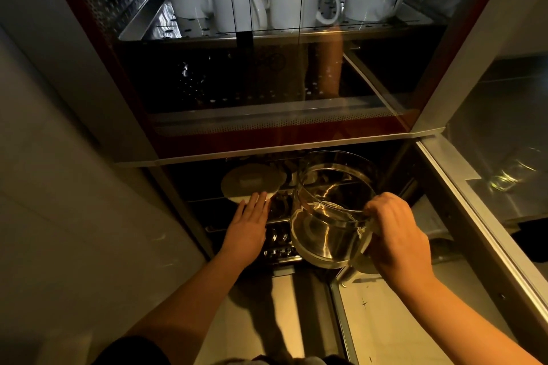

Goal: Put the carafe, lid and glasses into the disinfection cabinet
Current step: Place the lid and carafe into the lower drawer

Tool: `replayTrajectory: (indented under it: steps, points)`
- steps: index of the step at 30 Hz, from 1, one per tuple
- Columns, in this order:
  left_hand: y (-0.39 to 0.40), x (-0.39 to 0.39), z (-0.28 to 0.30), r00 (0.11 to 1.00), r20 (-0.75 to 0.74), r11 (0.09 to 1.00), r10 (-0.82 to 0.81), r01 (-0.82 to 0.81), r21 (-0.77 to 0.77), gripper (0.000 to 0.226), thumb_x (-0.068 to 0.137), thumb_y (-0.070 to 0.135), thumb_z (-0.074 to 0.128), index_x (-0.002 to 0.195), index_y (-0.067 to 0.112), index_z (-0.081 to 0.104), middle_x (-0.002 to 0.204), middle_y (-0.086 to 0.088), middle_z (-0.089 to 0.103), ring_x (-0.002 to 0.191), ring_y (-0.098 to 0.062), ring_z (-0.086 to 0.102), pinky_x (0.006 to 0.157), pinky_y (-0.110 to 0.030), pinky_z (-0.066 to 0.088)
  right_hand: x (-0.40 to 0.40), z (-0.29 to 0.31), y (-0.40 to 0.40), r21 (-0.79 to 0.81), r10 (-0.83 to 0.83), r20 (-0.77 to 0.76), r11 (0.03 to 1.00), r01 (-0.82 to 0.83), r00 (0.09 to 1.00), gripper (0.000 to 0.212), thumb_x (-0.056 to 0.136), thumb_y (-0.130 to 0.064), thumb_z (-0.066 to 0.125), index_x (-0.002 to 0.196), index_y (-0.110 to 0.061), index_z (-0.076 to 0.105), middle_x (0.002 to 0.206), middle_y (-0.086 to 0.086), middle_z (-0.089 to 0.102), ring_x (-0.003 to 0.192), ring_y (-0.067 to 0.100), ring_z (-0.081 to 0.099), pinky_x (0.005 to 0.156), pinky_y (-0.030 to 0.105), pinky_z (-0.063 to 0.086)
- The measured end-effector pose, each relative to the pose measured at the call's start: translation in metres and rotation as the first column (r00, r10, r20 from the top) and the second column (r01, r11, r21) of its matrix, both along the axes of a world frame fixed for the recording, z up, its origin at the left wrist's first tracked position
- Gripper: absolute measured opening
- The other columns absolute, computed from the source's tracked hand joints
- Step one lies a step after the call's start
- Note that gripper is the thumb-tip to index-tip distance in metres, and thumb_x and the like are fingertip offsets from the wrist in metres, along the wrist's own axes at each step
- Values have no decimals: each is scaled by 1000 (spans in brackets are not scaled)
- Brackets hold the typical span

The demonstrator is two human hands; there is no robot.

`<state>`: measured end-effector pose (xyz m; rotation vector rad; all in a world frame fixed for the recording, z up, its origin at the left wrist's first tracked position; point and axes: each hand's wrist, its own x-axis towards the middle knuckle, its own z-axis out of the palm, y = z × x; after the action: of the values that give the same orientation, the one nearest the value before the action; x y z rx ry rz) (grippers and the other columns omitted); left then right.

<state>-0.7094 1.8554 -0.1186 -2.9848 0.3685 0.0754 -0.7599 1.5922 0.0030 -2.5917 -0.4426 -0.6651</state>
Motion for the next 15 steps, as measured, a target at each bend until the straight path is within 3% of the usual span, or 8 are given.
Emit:
replayTrajectory:
  steps: [8, 11, 15]
  points:
    - [-9, -14, -9, 997, 40, 992, 67, -71, 109, 69, 99, 40, 28, 141, 4, -14, 147, -18, -32, 132, -32, -35, 109, -50, -14, -4, 5, 8, -26, -10, -65, 1000, 8, 998, 51, 48, 11, 78, 94, -2, 60, 99, 15, 59, 89, 33, 59, 47, 25, 46]
    - [-10, -10, -11, 992, 19, 987, 128, -130, 94, 71, 99, 42, 25, 140, 5, -19, 147, -17, -33, 133, -32, -34, 110, -51, -14, -5, 4, 10, -30, -19, -77, 999, 17, 997, 51, 48, 12, 79, 94, -2, 61, 99, 16, 59, 89, 34, 60, 46, 30, 49]
    - [-8, -3, -11, 987, -11, 983, 161, -160, 85, 74, 99, 43, 24, 139, 6, -25, 147, -16, -32, 134, -31, -32, 108, -52, -15, -4, 1, 8, -11, 1, -52, 1000, -2, 999, 46, 54, 6, 75, 96, -4, 58, 101, 14, 58, 94, 27, 54, 45, 26, 46]
